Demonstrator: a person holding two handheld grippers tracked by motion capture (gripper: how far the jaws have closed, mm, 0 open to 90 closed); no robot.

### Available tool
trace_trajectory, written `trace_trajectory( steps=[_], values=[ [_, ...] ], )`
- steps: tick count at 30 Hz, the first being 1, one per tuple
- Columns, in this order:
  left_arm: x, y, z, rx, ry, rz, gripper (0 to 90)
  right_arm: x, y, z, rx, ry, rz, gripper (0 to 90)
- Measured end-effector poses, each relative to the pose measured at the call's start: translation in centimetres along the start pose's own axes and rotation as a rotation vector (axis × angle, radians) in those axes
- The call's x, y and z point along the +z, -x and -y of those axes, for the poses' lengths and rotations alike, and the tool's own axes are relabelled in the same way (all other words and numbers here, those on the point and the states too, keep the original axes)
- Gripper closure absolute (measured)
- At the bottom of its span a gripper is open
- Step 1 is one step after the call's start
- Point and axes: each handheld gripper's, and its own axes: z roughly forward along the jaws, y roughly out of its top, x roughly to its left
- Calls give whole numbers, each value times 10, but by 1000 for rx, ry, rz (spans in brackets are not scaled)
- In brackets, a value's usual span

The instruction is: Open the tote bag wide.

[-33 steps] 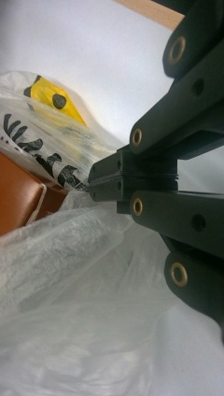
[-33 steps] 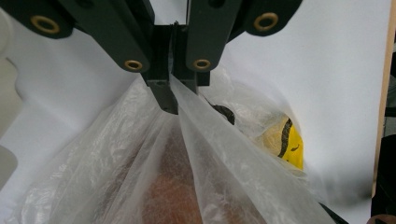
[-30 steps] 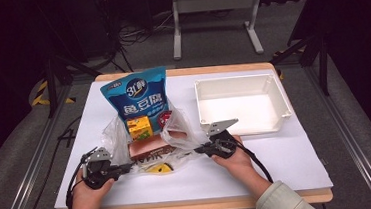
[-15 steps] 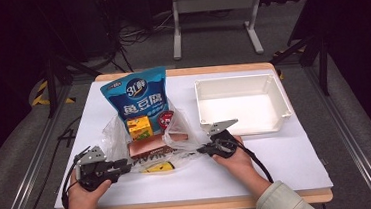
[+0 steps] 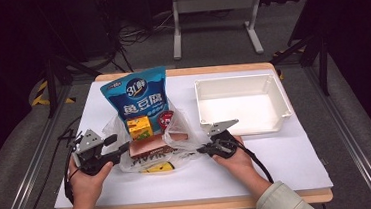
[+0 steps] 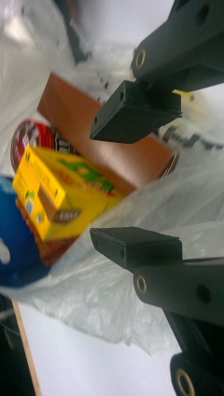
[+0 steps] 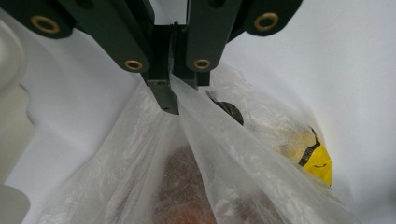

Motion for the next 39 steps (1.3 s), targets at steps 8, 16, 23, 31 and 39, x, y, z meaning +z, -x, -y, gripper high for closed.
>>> trace_trajectory(
  steps=[8, 16, 23, 31, 39],
  values=[
    [20, -18, 3, -50, -68, -84, 522, -1, 0, 0, -4, 7, 5, 894],
    [20, -34, 15, -101, -106, -131, 834, -2, 0, 1, -2, 2, 7, 895],
    [33, -41, 24, -111, -183, -121, 892, -4, 3, 3, 23, -5, 3, 895],
    [50, -37, 34, -85, -286, -68, 895, -12, 4, 8, 43, 5, 13, 895],
    [49, -39, 37, -87, -289, -56, 894, -23, 10, 15, 77, 16, 16, 896]
  ],
)
